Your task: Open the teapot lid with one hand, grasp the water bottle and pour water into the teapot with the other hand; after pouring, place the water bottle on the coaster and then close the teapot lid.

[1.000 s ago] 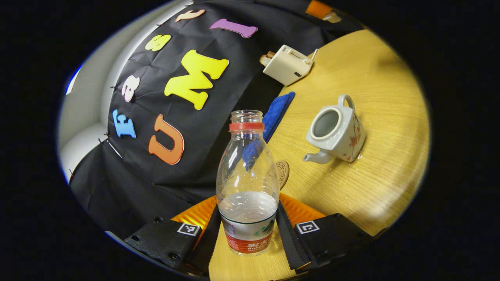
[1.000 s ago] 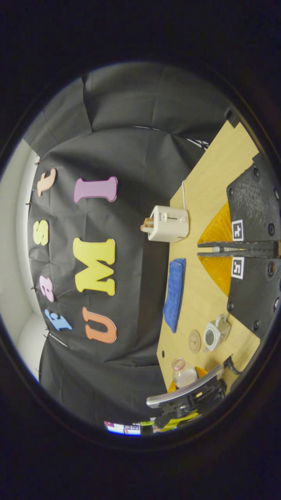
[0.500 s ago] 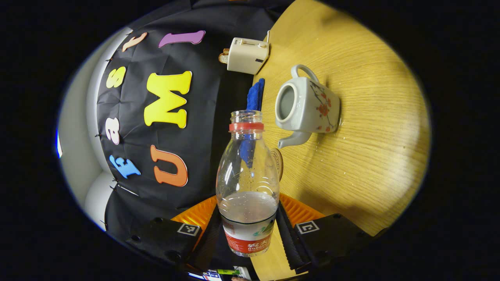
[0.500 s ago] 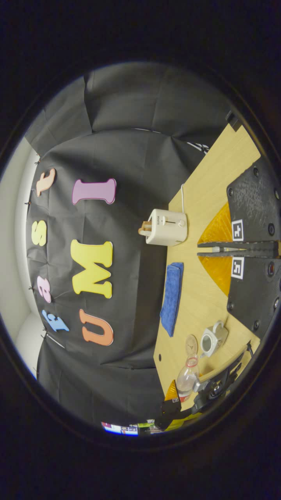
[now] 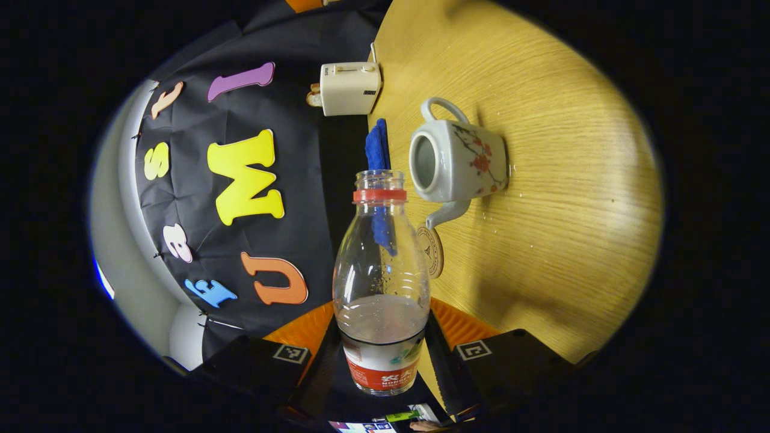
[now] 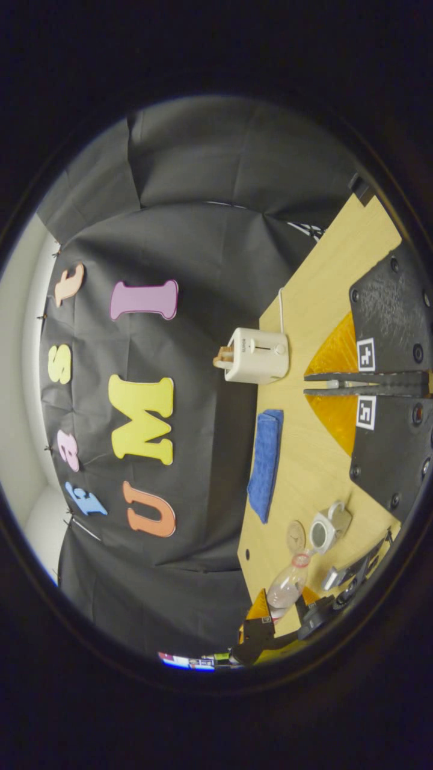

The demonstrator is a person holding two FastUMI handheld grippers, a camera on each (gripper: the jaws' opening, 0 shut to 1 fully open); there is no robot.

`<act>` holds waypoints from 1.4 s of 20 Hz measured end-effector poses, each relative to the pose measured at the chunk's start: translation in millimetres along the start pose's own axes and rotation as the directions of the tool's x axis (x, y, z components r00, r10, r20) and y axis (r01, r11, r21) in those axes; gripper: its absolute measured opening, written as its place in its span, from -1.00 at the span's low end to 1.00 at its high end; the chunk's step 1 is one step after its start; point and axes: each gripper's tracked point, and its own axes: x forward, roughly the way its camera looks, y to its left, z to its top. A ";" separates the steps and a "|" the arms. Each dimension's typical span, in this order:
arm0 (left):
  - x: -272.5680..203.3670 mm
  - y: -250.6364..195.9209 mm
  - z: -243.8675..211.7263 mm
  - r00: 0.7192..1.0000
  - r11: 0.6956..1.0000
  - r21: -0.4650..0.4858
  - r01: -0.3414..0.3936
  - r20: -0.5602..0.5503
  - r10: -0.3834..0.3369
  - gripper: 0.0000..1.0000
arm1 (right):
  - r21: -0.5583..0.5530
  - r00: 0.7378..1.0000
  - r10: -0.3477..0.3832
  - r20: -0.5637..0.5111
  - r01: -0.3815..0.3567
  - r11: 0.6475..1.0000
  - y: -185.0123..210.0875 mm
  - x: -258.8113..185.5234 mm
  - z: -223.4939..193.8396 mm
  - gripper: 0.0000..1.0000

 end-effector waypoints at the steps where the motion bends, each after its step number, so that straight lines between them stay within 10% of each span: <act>1: 1.8 0.8 -0.2 1.000 1.000 0.020 0.002 -0.006 -0.002 0.48 | 0.000 1.000 0.001 0.000 -0.001 1.000 0.2 -0.4 -0.2 -1.00; 28: 3.6 33.8 13.1 0.998 0.930 0.367 -0.022 -0.042 0.040 0.47 | 0.019 0.999 -0.048 -0.001 0.048 0.999 -33.0 -6.7 7.0 -1.00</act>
